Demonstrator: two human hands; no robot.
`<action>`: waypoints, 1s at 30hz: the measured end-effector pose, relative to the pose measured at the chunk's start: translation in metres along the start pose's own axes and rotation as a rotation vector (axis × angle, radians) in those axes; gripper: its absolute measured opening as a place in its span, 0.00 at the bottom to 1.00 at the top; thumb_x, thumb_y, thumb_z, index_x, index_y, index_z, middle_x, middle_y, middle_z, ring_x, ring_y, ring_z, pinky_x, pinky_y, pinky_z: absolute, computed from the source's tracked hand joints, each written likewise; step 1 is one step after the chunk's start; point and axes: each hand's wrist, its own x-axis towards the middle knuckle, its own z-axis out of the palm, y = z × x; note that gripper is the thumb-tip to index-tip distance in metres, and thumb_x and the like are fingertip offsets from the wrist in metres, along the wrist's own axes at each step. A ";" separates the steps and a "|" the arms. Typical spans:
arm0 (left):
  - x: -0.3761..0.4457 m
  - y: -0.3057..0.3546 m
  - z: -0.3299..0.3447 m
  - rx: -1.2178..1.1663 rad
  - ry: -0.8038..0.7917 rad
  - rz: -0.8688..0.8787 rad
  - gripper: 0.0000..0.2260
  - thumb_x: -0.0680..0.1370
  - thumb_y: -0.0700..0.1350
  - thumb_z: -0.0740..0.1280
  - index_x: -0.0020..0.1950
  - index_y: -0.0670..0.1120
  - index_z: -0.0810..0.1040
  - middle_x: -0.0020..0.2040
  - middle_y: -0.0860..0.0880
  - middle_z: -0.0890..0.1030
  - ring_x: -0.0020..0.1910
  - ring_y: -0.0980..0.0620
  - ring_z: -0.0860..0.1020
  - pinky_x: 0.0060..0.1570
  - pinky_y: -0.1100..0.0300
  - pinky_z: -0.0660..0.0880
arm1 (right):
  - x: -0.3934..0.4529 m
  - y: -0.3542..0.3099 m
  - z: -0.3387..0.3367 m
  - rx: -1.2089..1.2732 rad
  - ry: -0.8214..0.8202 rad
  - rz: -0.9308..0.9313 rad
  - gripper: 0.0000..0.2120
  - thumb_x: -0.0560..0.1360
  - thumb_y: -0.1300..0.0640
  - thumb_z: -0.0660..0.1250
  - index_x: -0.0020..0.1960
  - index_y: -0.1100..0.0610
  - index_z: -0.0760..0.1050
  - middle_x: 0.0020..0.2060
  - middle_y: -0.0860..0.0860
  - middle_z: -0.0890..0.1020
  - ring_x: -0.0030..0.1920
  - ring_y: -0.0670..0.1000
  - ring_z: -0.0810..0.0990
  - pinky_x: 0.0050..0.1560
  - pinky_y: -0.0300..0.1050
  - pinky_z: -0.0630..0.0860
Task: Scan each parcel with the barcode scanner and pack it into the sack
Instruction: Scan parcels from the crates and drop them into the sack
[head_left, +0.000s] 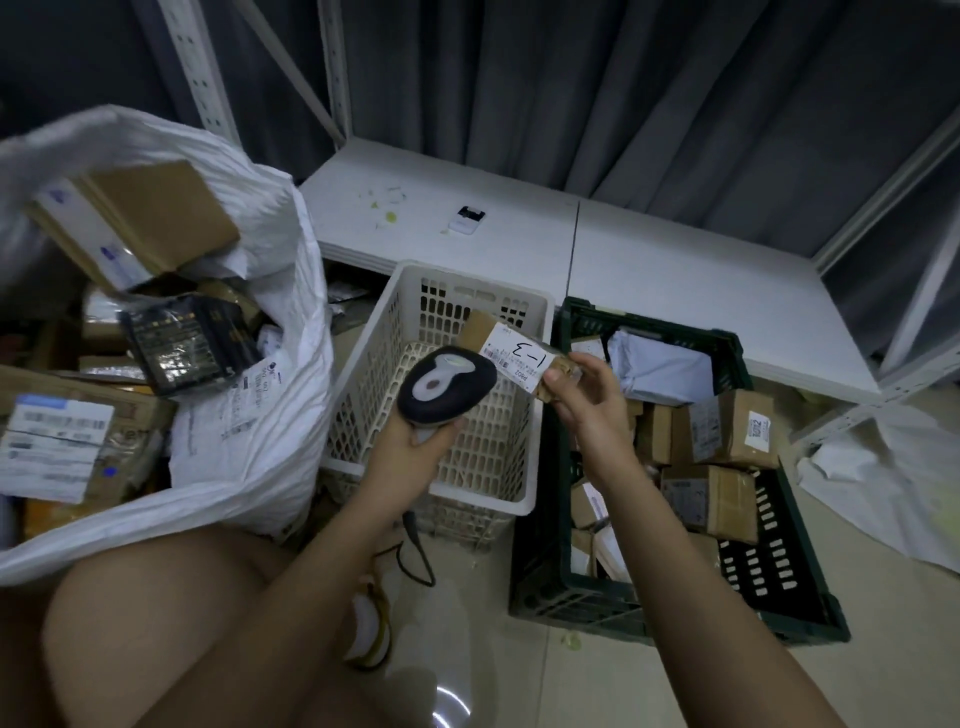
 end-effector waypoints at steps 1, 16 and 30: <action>-0.002 0.018 -0.007 -0.001 0.033 0.048 0.19 0.77 0.41 0.68 0.66 0.52 0.69 0.62 0.55 0.75 0.63 0.56 0.73 0.55 0.70 0.70 | -0.004 -0.014 0.009 0.002 -0.014 -0.049 0.18 0.73 0.57 0.72 0.61 0.52 0.73 0.56 0.49 0.80 0.56 0.48 0.81 0.57 0.45 0.79; -0.066 0.151 -0.160 -0.030 0.582 0.368 0.17 0.76 0.41 0.69 0.61 0.56 0.72 0.57 0.57 0.77 0.61 0.55 0.75 0.60 0.61 0.70 | -0.037 -0.124 0.233 -0.932 -0.484 -0.716 0.29 0.75 0.48 0.70 0.73 0.49 0.65 0.78 0.54 0.54 0.77 0.54 0.52 0.76 0.54 0.52; -0.036 0.114 -0.074 -0.043 0.294 0.171 0.19 0.77 0.44 0.69 0.67 0.49 0.71 0.59 0.50 0.79 0.55 0.52 0.78 0.58 0.51 0.76 | -0.014 -0.065 0.073 -0.651 -0.240 -0.399 0.11 0.79 0.57 0.66 0.61 0.52 0.76 0.64 0.51 0.70 0.66 0.50 0.70 0.60 0.42 0.68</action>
